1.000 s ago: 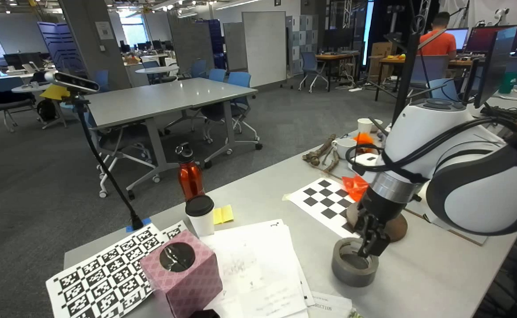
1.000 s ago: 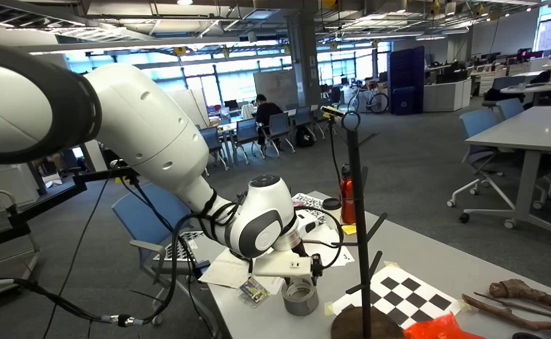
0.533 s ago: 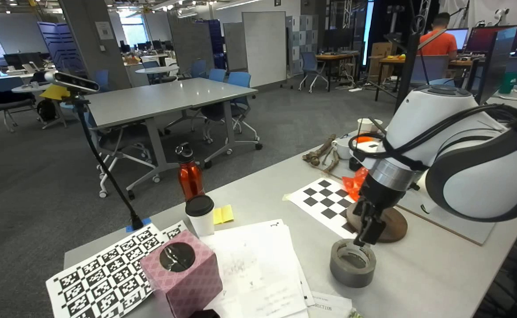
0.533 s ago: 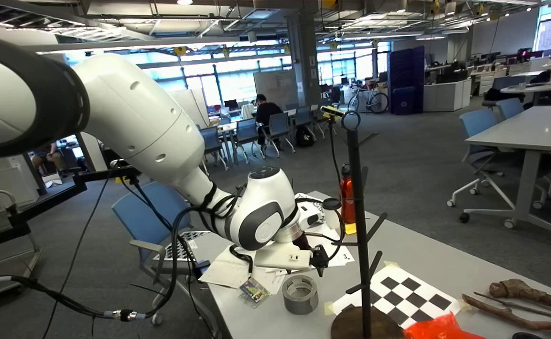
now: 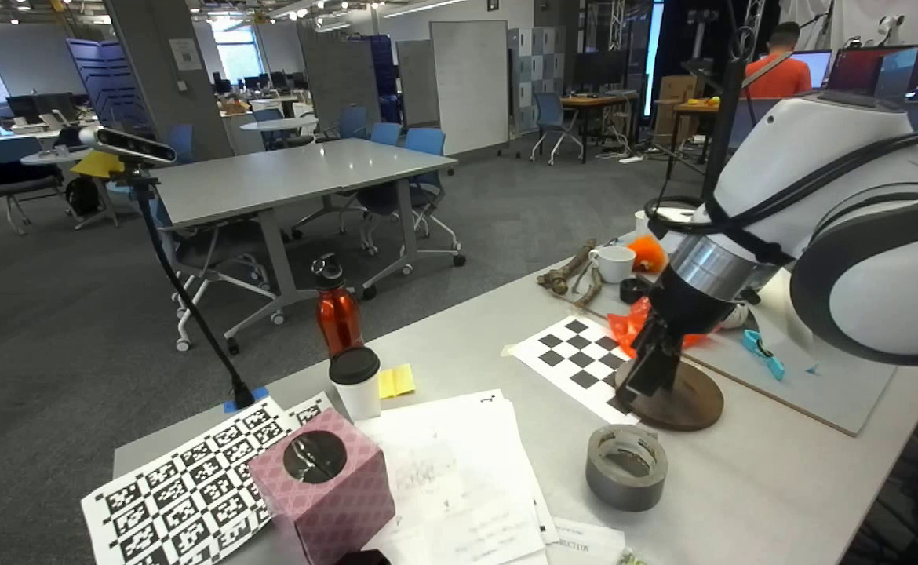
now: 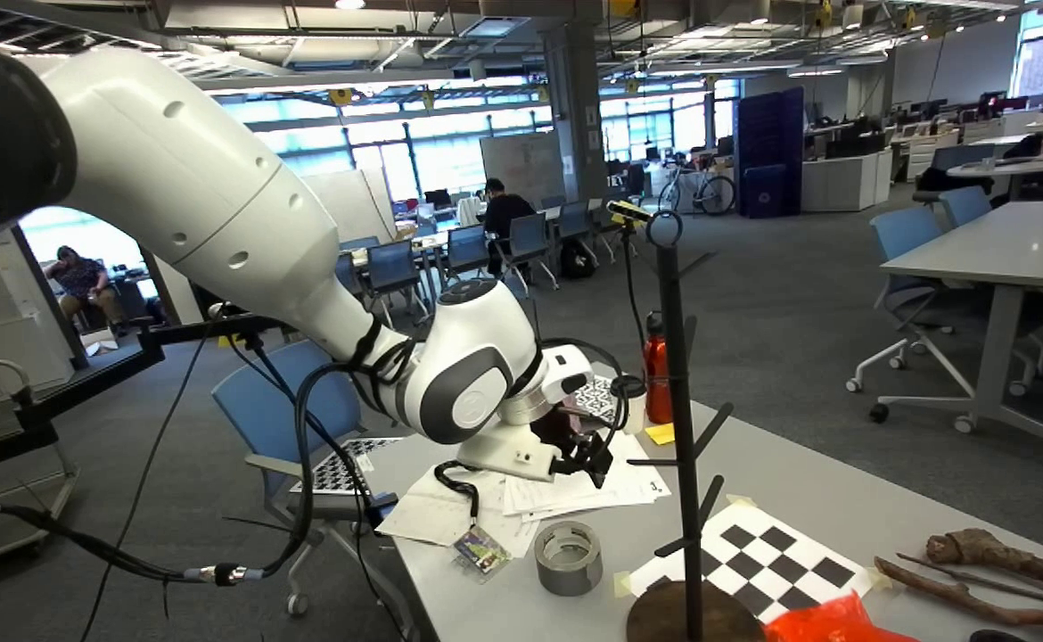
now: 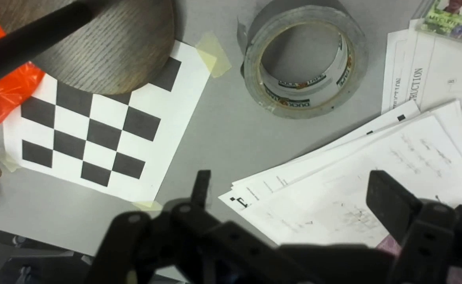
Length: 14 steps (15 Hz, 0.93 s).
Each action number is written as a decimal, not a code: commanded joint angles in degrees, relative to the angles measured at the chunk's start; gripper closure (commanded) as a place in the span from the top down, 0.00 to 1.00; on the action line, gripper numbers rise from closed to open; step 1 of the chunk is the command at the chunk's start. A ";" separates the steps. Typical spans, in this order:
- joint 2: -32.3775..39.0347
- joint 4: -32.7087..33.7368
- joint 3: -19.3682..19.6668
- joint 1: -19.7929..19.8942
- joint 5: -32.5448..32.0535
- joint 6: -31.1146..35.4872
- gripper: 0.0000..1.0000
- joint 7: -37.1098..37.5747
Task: Place the peg on the table, hang the gray masking tape on the stand, then put it on the table
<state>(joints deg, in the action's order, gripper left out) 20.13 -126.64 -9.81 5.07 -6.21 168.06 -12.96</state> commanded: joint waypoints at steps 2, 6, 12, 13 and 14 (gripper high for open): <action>-7.42 -7.83 2.44 -3.05 1.38 5.20 1.00 4.75; -12.80 -13.65 3.12 -4.00 1.54 9.46 1.00 6.85; -12.61 -13.49 3.39 -4.29 1.29 9.24 1.00 6.25; -12.72 -13.57 3.41 -4.30 1.30 9.24 1.00 6.26; -12.73 -13.59 3.43 -4.30 1.31 9.24 1.00 6.26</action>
<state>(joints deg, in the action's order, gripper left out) 7.40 -140.26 -7.78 2.30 -5.37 177.28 -6.49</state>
